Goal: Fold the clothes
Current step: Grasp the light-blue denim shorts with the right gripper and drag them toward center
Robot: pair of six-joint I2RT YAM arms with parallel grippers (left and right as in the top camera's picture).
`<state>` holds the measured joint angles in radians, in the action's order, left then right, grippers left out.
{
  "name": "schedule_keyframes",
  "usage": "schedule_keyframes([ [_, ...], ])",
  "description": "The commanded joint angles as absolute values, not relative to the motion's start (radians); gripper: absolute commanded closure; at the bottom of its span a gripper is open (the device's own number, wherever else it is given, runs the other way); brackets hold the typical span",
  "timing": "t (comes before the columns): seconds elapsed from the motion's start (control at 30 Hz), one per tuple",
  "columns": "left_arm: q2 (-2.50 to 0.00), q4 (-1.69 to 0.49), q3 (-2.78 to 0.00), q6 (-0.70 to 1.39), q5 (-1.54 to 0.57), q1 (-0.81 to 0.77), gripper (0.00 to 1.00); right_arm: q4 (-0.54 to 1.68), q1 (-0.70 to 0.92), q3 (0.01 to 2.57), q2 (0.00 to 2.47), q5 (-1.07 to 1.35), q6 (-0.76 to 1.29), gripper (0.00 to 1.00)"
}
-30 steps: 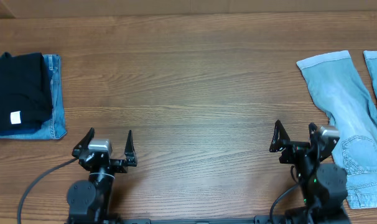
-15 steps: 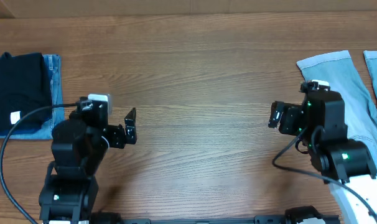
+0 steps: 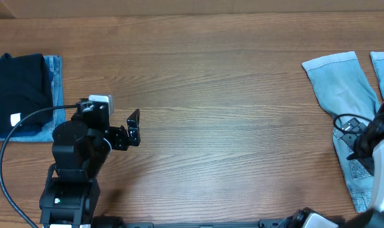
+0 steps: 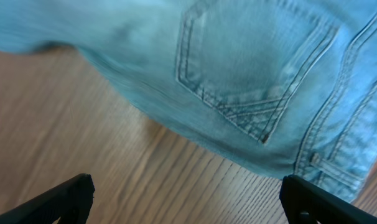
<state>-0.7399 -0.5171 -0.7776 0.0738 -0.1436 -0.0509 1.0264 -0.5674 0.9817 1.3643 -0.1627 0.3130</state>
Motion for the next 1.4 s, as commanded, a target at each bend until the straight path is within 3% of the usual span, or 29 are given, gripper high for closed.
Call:
schedule_keyframes([
  [0.0, -0.739, -0.516, -0.805, 0.106, -0.154, -0.055, 0.0, 1.03, -0.58, 0.992, 1.496, -0.145, 0.307, 0.0],
  [0.47, -0.739, -0.516, -0.805, 0.106, -0.155, -0.055, 0.0, 0.988, -0.58, 0.97, 1.803, -0.327, 0.35, 0.01],
  [0.6, -0.739, -0.516, -0.805, 0.106, -0.155, -0.055, 0.0, 0.979, -0.58, 0.97, 1.803, -0.341, 0.353, 0.18],
  [0.83, -0.738, -0.516, -0.805, 0.106, -0.159, -0.055, 0.0, 0.97, -0.603, 0.969, 1.803, -0.385, 0.375, 0.25],
  [0.9, -0.738, -0.516, -0.805, 0.106, -0.159, -0.055, 0.0, 0.97, -0.62, 0.968, 1.803, -0.384, 0.376, 0.34],
  [1.1, -0.738, -0.516, -0.805, 0.106, -0.159, -0.055, 0.0, 0.966, -0.637, 0.968, 1.803, -0.353, 0.376, 0.96],
  [1.37, -0.739, -0.515, -0.805, 0.105, -0.158, -0.055, 0.0, 1.05, -0.557, 1.119, 1.803, -0.028, 0.301, 0.96],
])
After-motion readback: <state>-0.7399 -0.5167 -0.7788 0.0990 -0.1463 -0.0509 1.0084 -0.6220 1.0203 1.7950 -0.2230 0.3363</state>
